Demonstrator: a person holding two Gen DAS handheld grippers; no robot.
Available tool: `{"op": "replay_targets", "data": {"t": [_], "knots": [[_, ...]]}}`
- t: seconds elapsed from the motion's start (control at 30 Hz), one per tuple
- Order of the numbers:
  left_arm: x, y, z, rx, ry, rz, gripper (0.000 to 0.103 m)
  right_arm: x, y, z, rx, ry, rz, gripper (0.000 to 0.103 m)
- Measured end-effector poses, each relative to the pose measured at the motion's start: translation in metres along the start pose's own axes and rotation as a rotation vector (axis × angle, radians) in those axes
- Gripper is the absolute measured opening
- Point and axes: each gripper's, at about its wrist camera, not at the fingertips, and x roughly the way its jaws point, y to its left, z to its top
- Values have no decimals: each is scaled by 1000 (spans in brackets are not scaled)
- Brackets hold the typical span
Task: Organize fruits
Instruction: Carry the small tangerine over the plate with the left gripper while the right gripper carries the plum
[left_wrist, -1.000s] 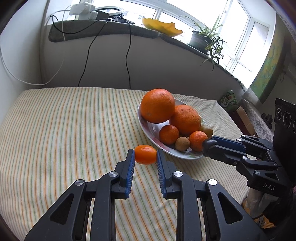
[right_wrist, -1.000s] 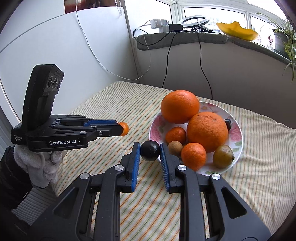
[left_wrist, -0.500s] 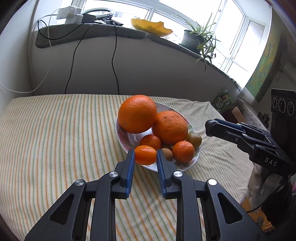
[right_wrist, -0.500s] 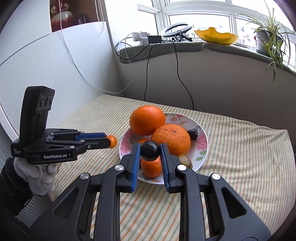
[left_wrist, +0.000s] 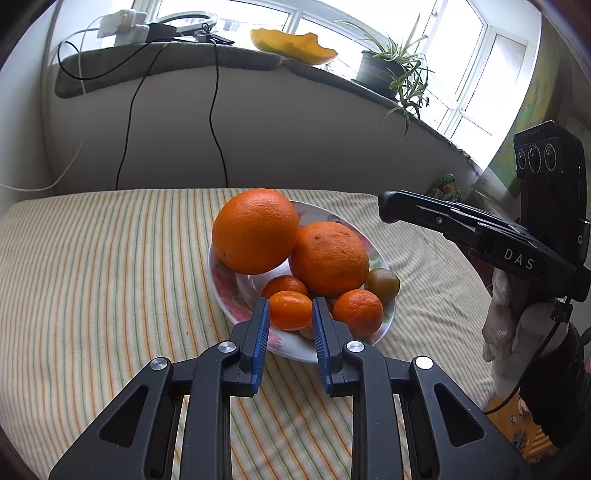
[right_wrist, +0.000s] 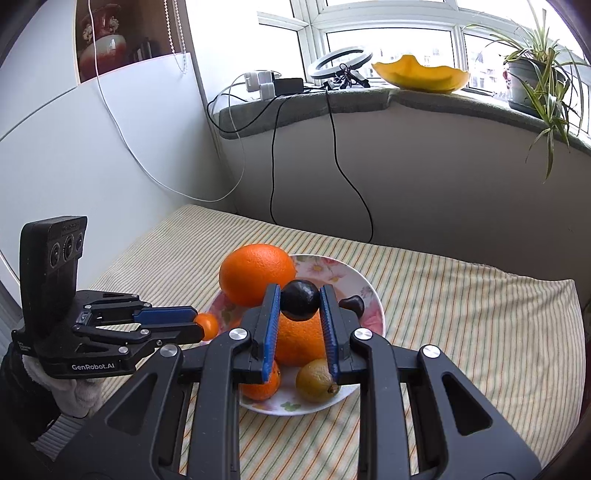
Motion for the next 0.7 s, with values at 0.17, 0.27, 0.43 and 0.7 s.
{"op": "replay_targets", "data": {"t": [0.17,0.27,0.43,0.7], "knots": [[3,-1,3,18,7,14,21,12,-6,8,-3,11,4,23],[4,-3,4,28,7,22,21,20,-9,13,-4,19,7,23],[5,-5,3,48,4,40,17,34,-12,19,-6,34,9,23],[7,-7,3,64,1,61,13,53,-16,26,-1,60,27,23]]}}
